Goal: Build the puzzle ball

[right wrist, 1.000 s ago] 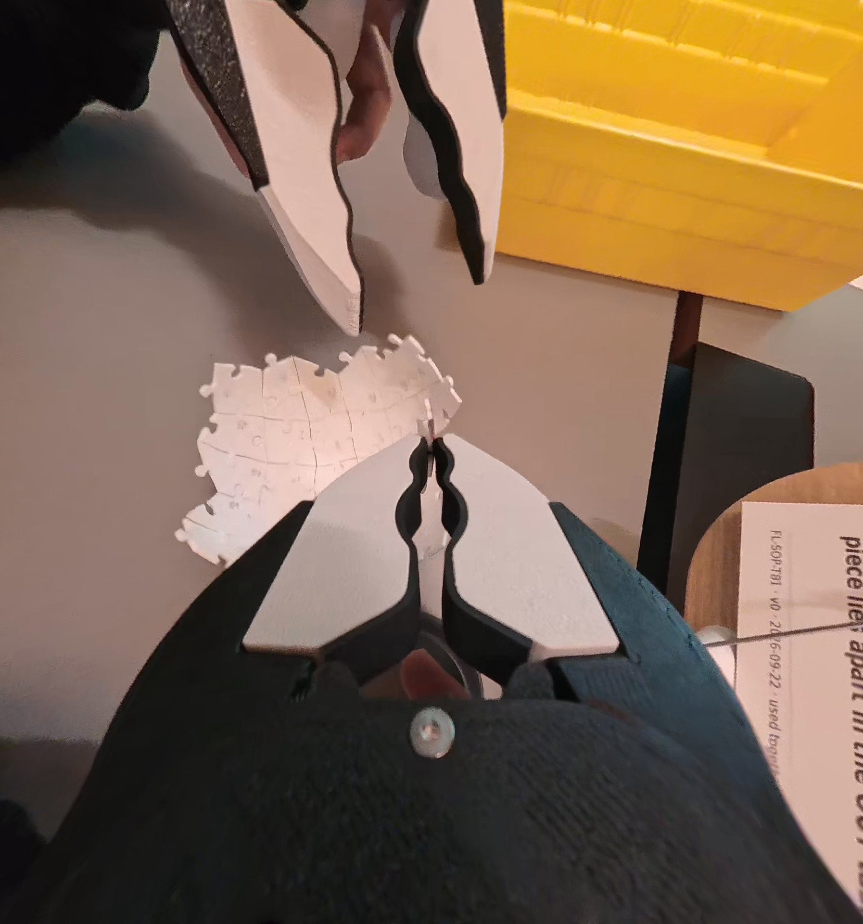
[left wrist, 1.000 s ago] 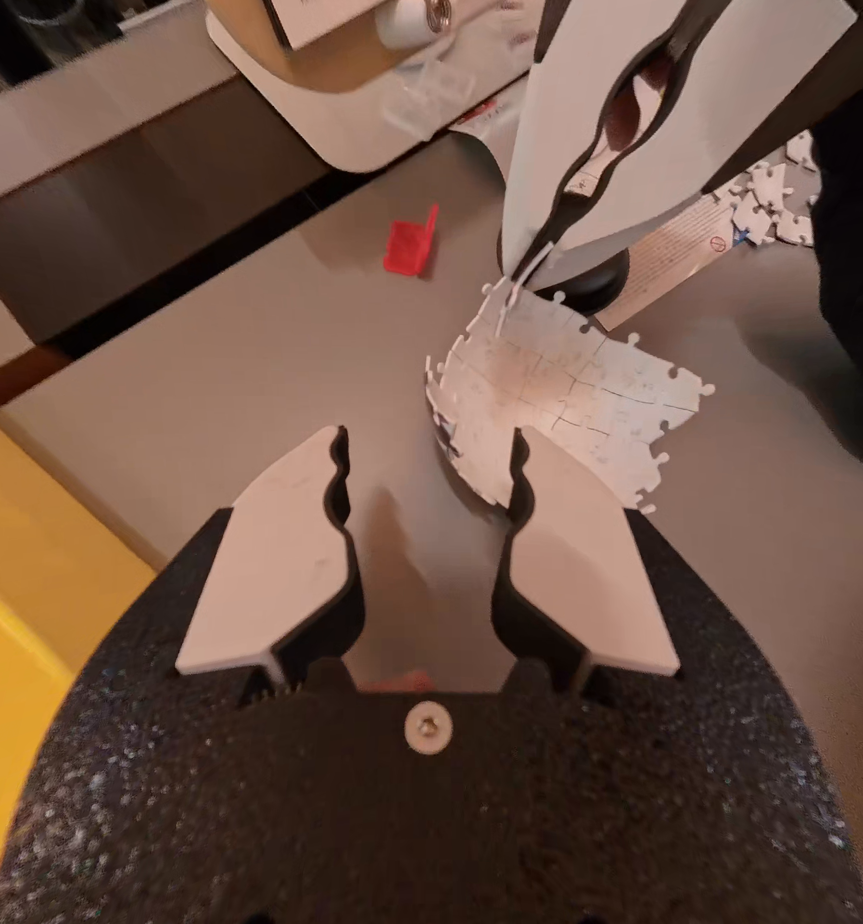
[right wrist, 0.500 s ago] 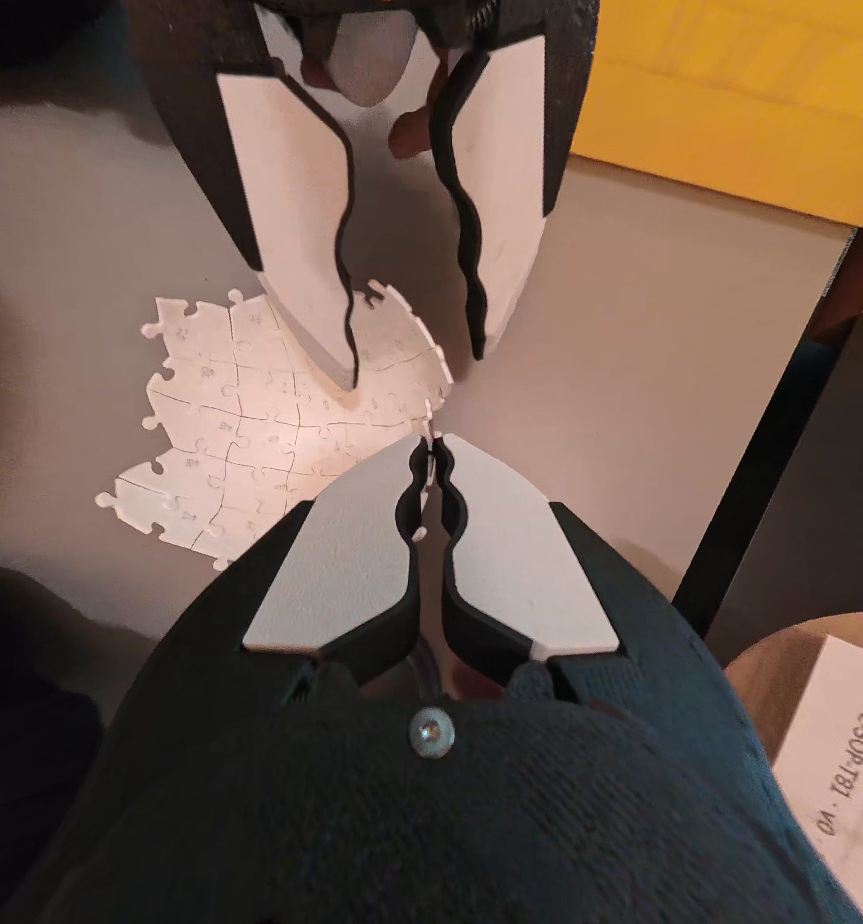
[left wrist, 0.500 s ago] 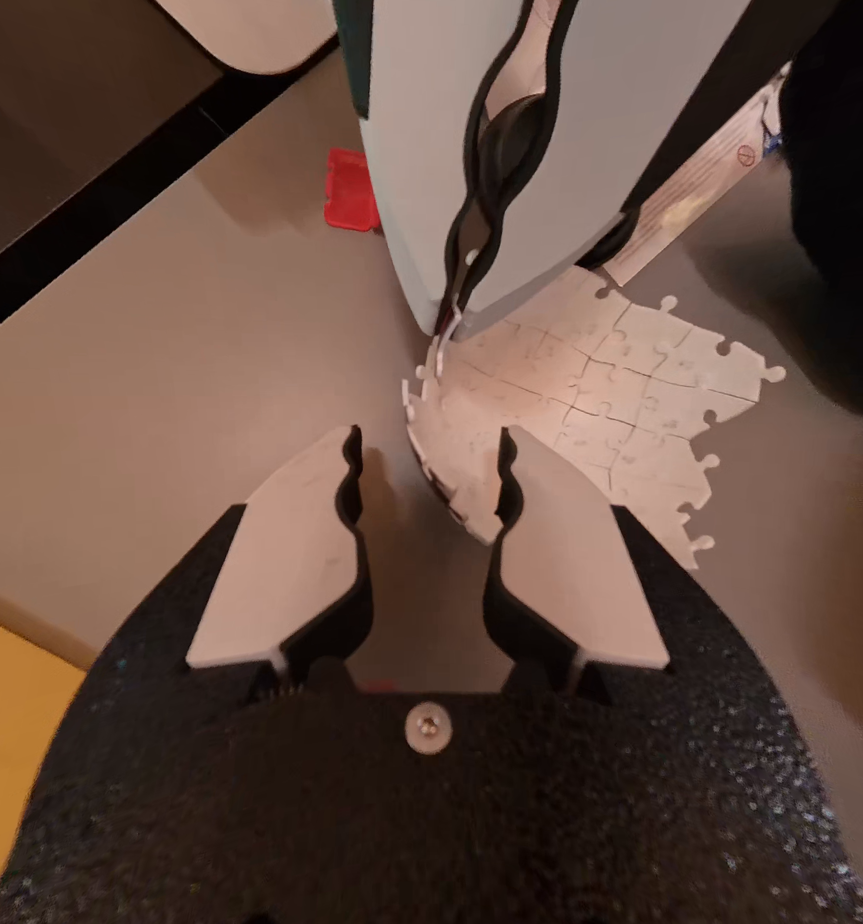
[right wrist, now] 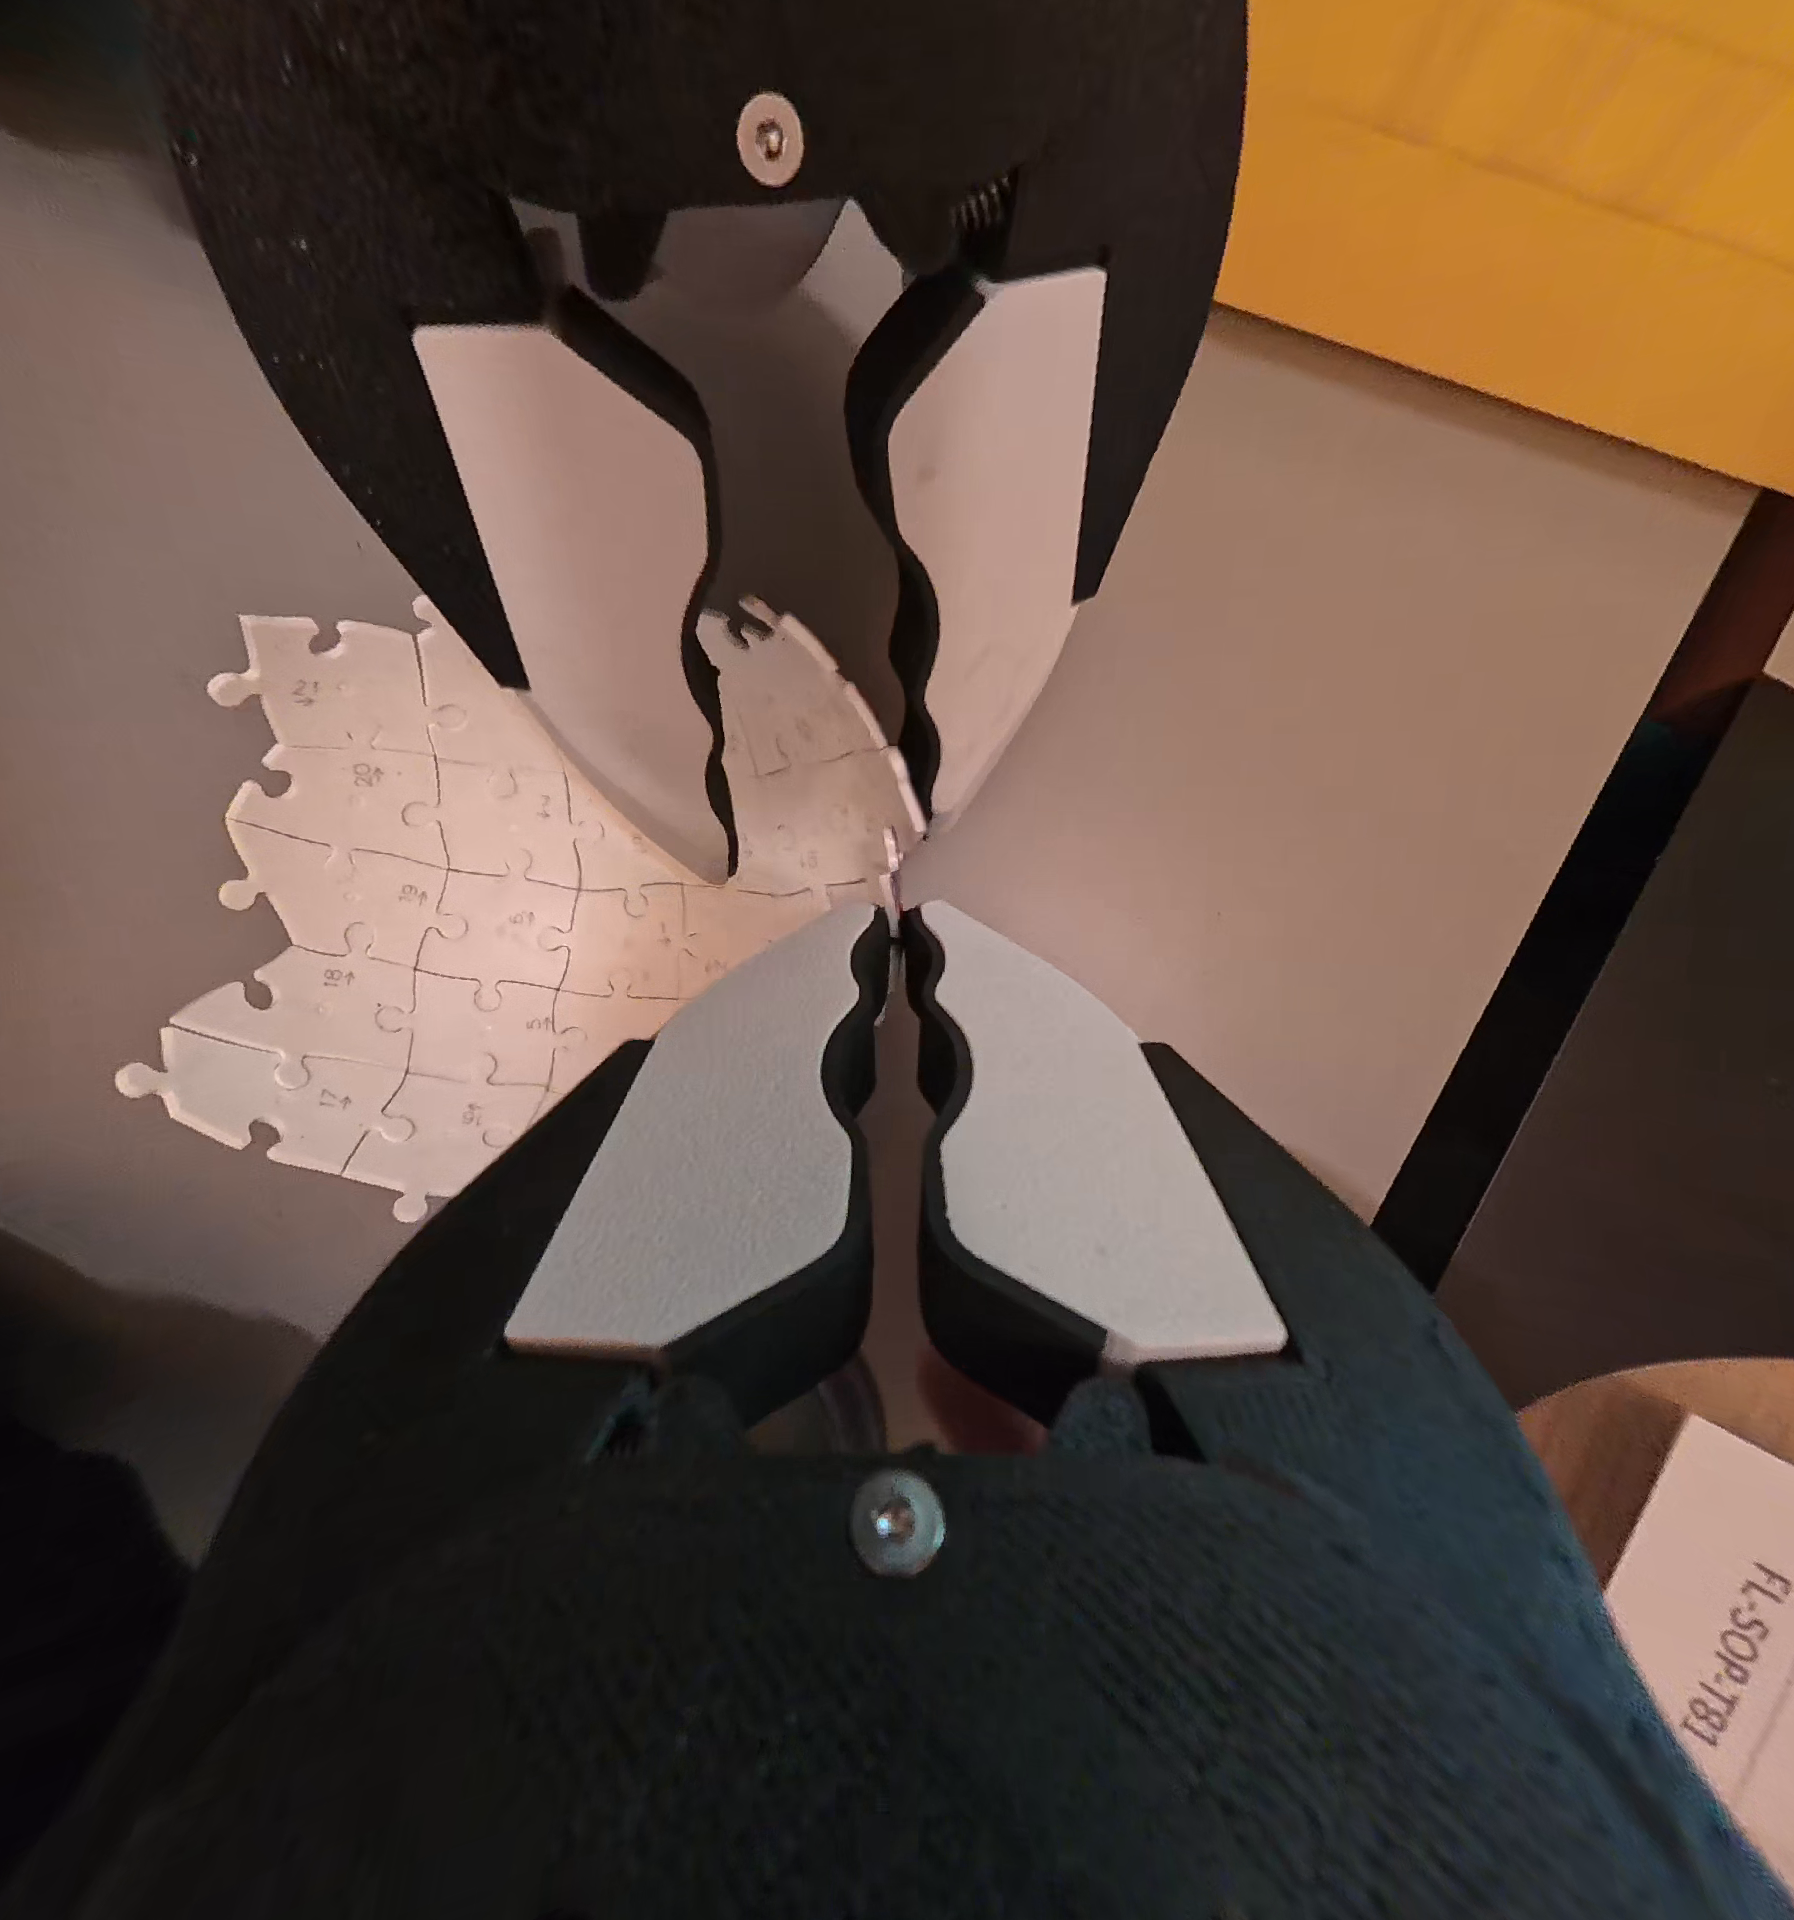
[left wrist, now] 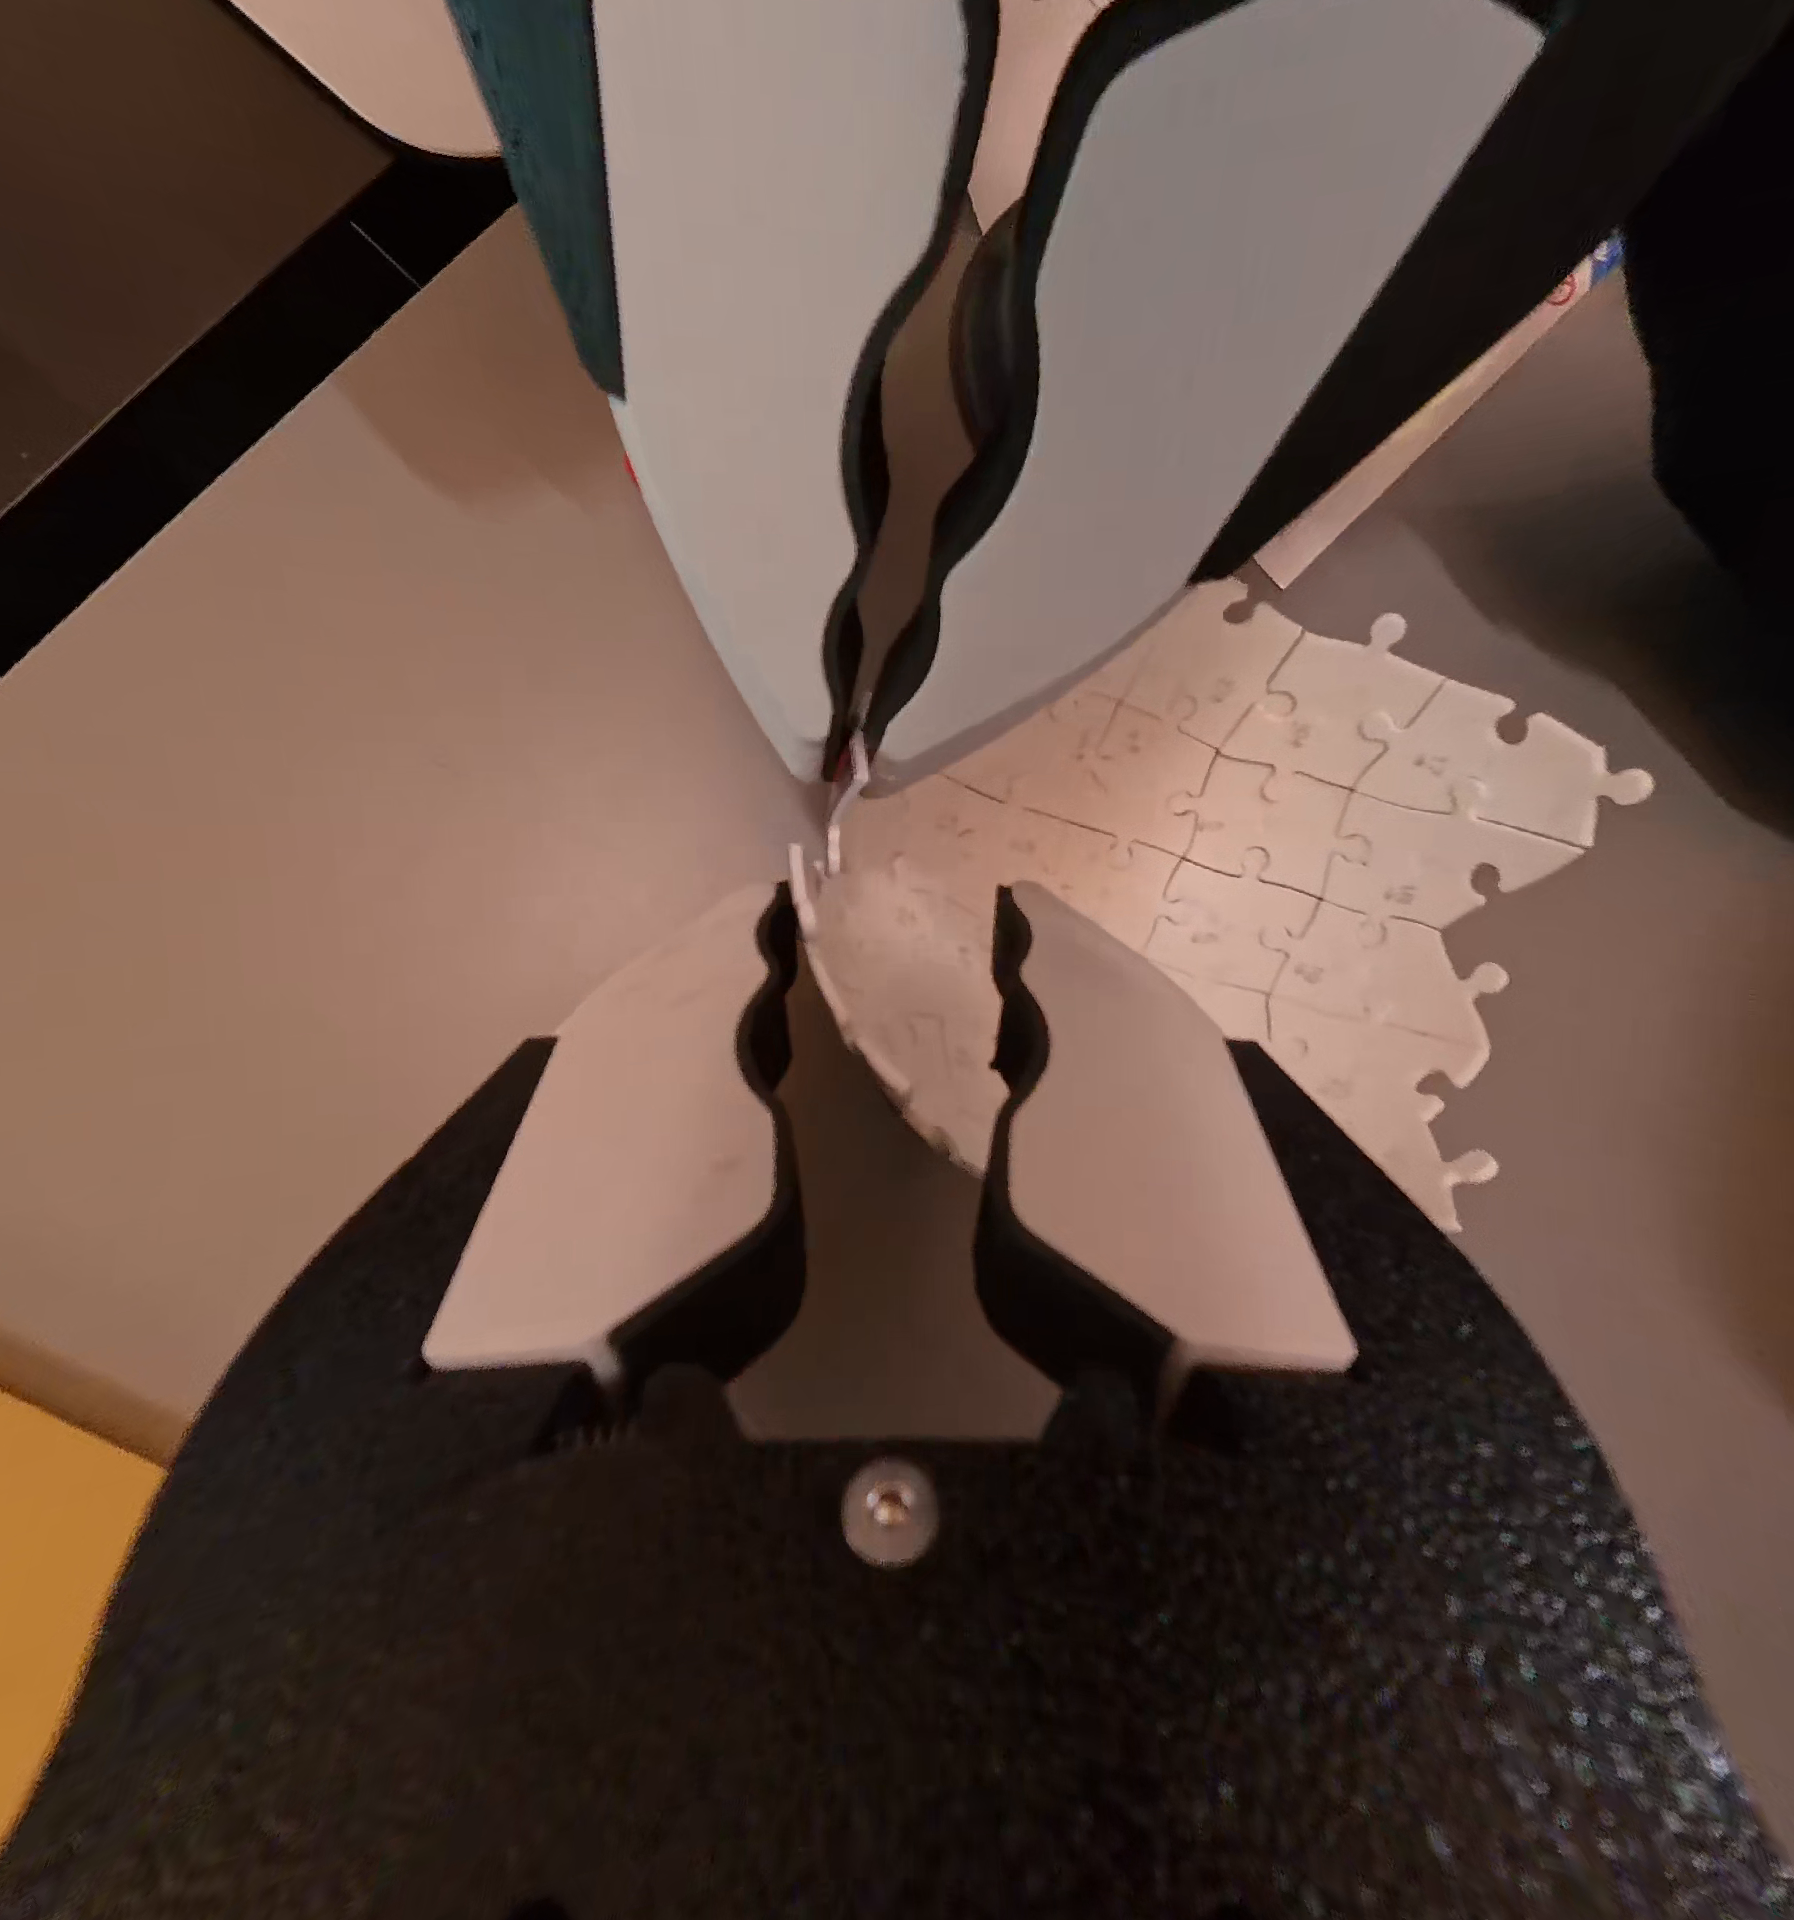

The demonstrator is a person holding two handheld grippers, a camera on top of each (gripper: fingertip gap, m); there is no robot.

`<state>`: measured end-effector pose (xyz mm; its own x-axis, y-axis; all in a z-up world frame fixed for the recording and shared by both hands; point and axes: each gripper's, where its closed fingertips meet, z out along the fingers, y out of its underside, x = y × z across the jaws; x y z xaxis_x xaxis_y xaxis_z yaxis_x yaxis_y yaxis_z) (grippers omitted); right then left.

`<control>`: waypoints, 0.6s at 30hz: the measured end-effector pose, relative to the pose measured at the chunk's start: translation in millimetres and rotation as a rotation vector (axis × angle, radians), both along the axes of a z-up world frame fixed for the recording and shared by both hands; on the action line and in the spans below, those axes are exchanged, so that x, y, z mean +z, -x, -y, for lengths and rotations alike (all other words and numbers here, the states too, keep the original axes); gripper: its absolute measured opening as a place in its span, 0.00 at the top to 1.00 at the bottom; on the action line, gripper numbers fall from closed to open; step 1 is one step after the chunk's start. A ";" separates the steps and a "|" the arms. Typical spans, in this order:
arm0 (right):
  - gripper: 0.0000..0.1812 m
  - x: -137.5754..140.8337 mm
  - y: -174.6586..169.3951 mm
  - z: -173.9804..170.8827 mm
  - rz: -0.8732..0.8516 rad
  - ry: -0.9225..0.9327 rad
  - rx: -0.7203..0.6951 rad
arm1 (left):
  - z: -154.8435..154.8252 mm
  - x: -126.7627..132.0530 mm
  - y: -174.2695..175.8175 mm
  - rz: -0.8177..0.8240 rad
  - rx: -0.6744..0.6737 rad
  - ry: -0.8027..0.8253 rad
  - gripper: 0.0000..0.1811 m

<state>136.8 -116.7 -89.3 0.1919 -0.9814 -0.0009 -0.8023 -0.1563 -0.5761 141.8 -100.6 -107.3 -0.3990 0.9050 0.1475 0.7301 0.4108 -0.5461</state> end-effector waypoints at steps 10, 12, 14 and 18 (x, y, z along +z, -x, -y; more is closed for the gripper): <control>0.99 -6.1 -0.9 1.5 -0.038 0.012 0.008 | 4.5 -3.0 -0.9 -0.002 -0.062 0.019 0.82; 0.99 -6.5 -0.7 2.0 -0.039 0.011 0.008 | 6.7 -3.8 -2.0 0.005 -0.080 0.030 0.84; 0.99 -6.6 -0.9 2.4 -0.039 0.012 0.007 | 8.1 -4.3 -3.0 0.011 -0.102 0.037 0.86; 0.99 -6.3 0.0 0.9 -0.040 -0.012 0.001 | 9.3 -2.8 -2.0 0.006 -0.158 0.049 0.89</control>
